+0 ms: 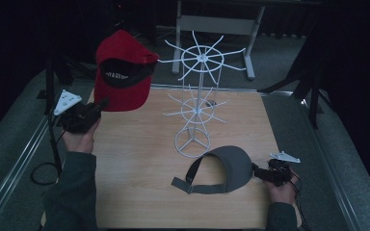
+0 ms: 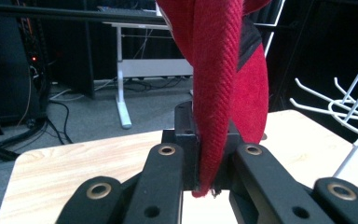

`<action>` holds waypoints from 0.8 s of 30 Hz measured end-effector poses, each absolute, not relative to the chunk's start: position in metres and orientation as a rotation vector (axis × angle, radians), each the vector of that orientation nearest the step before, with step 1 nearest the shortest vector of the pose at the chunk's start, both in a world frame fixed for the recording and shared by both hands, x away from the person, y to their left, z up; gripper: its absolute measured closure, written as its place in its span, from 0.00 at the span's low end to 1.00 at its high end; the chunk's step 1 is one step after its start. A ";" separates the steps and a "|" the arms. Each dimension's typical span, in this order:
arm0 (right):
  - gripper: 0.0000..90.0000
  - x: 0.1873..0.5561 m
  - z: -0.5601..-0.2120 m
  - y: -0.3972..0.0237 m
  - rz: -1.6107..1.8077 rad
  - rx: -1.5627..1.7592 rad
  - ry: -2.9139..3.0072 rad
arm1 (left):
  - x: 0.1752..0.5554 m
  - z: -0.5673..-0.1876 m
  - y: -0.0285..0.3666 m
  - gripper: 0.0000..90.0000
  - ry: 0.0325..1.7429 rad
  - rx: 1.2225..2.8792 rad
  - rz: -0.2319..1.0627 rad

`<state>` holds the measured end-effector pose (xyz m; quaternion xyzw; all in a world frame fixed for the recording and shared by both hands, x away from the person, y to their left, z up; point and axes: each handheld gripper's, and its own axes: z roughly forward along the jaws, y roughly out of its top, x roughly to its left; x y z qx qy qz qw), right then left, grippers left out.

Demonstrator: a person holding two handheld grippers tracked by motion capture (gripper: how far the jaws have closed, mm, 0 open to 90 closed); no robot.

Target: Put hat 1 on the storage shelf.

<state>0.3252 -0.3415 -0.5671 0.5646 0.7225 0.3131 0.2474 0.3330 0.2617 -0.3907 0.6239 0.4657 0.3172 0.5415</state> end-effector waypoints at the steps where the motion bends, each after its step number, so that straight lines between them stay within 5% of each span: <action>1: 0.19 0.325 -0.567 -0.342 0.853 1.540 1.970 | 0.334 -0.388 0.261 0.95 1.102 1.481 0.758; 24: 0.19 0.325 -0.567 -0.341 0.854 1.540 1.968 | 0.336 -0.361 0.249 0.95 1.066 1.457 0.788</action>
